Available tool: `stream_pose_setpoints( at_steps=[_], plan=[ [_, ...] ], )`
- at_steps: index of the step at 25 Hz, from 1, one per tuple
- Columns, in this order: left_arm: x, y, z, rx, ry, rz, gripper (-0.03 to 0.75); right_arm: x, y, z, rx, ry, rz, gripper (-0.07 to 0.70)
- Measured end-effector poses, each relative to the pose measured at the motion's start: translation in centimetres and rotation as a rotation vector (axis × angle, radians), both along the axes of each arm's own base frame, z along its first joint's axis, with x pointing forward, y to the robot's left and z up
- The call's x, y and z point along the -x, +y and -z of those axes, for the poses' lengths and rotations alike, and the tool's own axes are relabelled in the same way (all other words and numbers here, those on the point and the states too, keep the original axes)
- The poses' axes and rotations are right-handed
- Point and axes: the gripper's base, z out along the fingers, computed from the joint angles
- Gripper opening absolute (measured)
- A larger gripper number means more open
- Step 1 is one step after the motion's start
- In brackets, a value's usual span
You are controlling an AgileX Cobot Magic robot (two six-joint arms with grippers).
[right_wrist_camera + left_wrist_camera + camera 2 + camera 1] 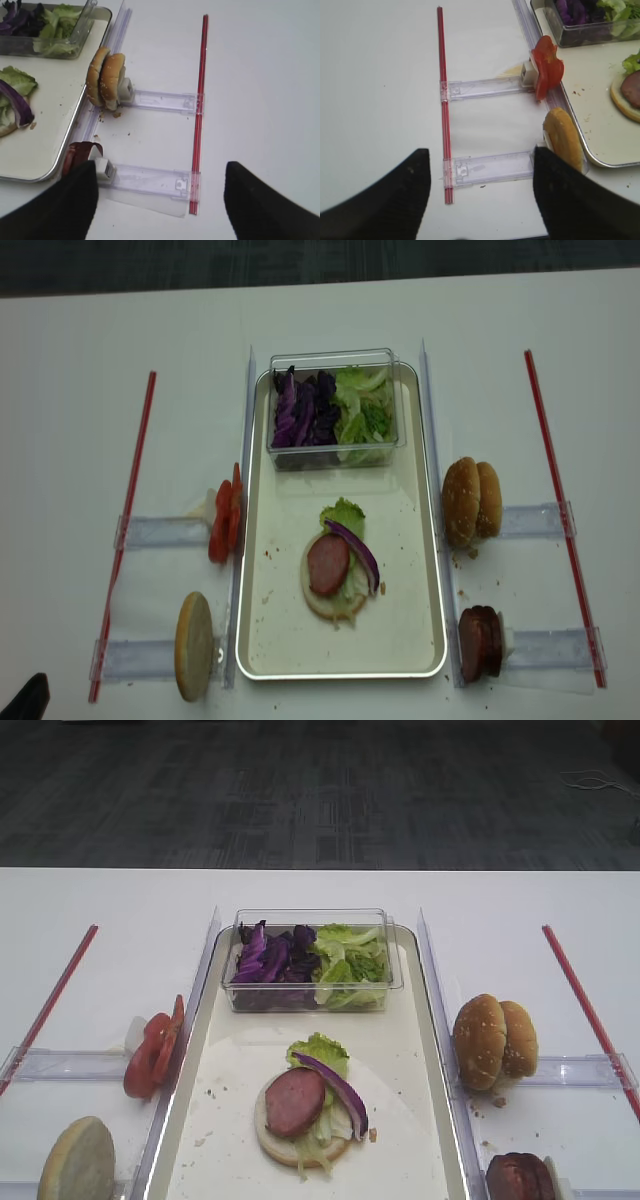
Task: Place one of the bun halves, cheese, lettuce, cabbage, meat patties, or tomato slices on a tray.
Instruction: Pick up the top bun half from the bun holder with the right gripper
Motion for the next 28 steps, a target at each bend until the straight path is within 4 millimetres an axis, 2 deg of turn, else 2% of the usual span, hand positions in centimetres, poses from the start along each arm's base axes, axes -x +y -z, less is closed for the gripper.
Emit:
stream_pose_setpoints(
  at_steps=[6,9,19,28],
  plan=[
    [0.0,0.0,0.0,0.000,0.000,0.000,0.422,-1.8,0.4,-2.1,-0.049,0.107,0.005,0.540],
    [0.0,0.0,0.0,0.000,0.000,0.000,0.422,-3.5,0.6,-3.0,-0.057,0.185,0.014,0.540],
    [0.0,0.0,0.0,0.000,0.000,0.000,0.422,-10.5,1.2,-5.0,-0.073,0.456,0.055,0.540],
    [0.0,0.0,0.0,0.000,0.000,0.000,0.422,-17.4,1.9,-6.8,-0.085,0.603,0.051,0.539]
  ],
)
